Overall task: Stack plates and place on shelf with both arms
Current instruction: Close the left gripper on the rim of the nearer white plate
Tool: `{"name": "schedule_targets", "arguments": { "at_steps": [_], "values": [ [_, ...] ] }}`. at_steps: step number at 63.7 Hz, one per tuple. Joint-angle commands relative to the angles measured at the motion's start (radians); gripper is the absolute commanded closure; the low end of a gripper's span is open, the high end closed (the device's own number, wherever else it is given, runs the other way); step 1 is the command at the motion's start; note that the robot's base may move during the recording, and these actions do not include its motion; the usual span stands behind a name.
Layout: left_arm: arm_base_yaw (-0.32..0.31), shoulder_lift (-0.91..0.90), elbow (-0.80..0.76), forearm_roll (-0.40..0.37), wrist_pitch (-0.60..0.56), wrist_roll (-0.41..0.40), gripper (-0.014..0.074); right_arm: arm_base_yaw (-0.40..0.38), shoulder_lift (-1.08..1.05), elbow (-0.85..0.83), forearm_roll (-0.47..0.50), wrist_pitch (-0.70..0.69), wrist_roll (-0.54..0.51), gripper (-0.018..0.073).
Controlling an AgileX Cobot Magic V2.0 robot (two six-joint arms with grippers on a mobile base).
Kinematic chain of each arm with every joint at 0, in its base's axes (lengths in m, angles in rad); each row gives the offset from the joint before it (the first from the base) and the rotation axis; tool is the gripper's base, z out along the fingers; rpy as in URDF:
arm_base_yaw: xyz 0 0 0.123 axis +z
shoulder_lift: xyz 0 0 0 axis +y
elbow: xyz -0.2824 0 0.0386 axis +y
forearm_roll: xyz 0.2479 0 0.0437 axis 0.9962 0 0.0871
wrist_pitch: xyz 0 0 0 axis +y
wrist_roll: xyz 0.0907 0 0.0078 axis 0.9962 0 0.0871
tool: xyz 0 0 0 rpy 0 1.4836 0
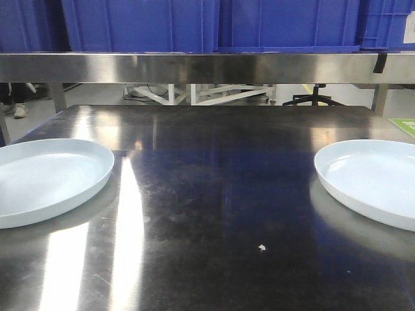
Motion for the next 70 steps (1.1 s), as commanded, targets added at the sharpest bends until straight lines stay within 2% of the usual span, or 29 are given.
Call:
{"name": "schedule_targets", "arguments": {
  "at_steps": [1,66,70],
  "values": [
    [0.003,-0.03,-0.031,0.007,-0.05,-0.012,0.0016,-0.001,-0.007,-0.037,-0.004,-0.058,-0.01,0.0062],
    [0.003,0.114,-0.031,-0.004,-0.094,-0.012,0.0017,-0.001,-0.007,-0.037,-0.003,-0.058,-0.01,0.0062],
    [0.003,0.123,-0.031,-0.004,-0.094,-0.012,0.0038,-0.001,-0.007,-0.037,-0.003,-0.059,-0.01,0.0062]
  ]
}}
